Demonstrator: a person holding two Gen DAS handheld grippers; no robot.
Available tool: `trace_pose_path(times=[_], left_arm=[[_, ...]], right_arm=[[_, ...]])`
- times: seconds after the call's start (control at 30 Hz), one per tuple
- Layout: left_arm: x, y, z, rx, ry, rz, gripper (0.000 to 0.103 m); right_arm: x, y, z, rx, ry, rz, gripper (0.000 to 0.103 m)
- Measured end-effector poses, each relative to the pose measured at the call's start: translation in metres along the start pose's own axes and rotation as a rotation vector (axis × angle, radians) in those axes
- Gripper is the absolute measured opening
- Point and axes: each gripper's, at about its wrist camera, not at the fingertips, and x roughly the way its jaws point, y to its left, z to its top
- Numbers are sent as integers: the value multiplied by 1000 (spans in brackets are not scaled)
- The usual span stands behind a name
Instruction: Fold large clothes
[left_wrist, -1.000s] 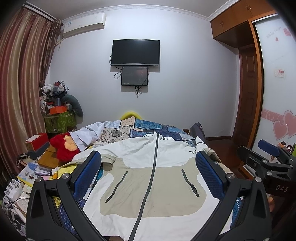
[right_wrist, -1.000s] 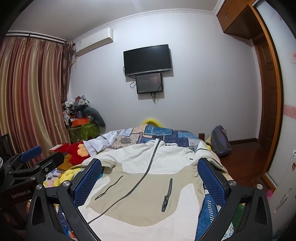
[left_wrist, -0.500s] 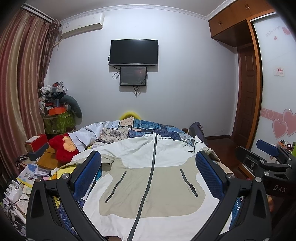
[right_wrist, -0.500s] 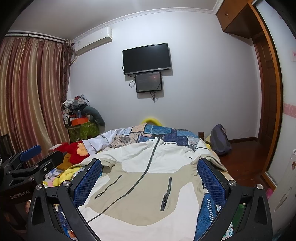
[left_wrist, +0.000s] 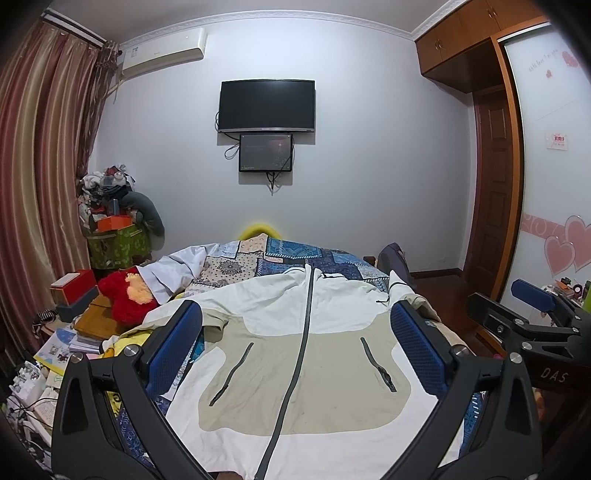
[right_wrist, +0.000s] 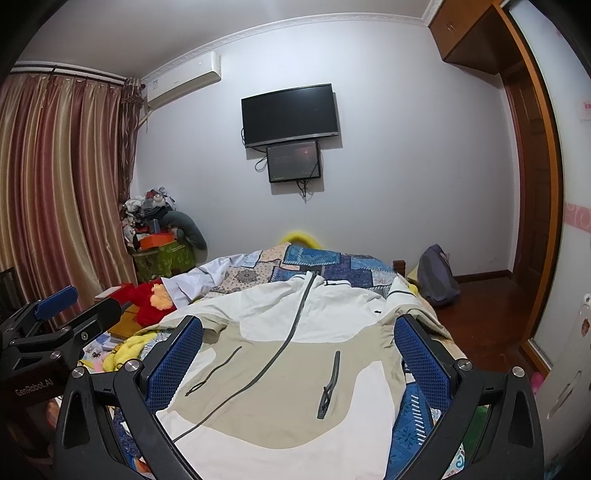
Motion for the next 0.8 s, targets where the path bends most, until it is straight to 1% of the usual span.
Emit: trace_pose_path(times=[0.23, 0.4, 0.53, 0.63, 0.8], left_arm=[[3, 0, -1, -2, 7, 0, 103], [14, 4, -2, -14, 26, 10, 103], [31, 14, -1, -23, 38, 40, 103], [50, 26, -1, -33, 52, 78, 103], [98, 61, 3, -52, 109, 152, 103]], right_arm=[[7, -2, 2, 4, 20, -5, 103], [20, 0, 4, 8, 30, 9, 103], [43, 2, 9, 11, 36, 16, 103], [66, 3, 12, 22, 49, 15, 103], [119, 4, 20, 34, 83, 19, 103]])
